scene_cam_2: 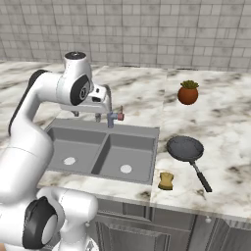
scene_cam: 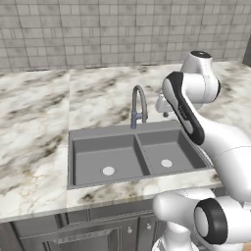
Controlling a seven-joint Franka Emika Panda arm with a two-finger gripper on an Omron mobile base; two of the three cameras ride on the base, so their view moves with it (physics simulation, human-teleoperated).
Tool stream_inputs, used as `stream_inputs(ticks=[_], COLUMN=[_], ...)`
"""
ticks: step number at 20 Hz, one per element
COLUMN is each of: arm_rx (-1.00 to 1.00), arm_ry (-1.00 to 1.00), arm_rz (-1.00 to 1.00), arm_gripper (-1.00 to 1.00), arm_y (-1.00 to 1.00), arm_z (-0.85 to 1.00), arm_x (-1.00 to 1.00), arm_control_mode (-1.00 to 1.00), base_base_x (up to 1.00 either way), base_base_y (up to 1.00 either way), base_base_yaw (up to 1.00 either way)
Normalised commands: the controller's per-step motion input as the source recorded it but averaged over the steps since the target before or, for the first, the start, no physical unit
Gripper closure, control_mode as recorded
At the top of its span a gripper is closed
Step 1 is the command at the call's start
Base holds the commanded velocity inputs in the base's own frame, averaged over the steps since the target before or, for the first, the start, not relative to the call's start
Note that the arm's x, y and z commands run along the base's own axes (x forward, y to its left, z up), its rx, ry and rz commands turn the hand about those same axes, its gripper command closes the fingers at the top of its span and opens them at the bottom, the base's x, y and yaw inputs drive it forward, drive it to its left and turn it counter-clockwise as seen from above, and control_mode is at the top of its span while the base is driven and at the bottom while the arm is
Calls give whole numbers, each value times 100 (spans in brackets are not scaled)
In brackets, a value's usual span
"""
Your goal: Pick the pan and sponge and place them into the sink. Then turn on the water.
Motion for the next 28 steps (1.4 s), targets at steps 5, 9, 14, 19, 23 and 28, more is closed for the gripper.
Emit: stream_inputs(ticks=[5,9,14,19,23,28], arm_rx=[0,0,0,0,0,0], arm_ry=[0,0,-1,0,0,0], arm_rz=[0,0,3,4,5,4], arm_gripper=[-100,-100,-100,-100,-100,-100], arm_y=[-29,-32,-35,-33,-33,-30], arm_z=[-1,-6,-11,-17,-17,-19], arm_x=[0,0,-3,-7,-6,-8], arm_control_mode=[-100,-100,-100,-100,-100,-100], base_base_x=[0,0,0,0,0,0], base_base_y=[0,0,0,0,0,0], base_base_yaw=[0,0,0,0,0,0])
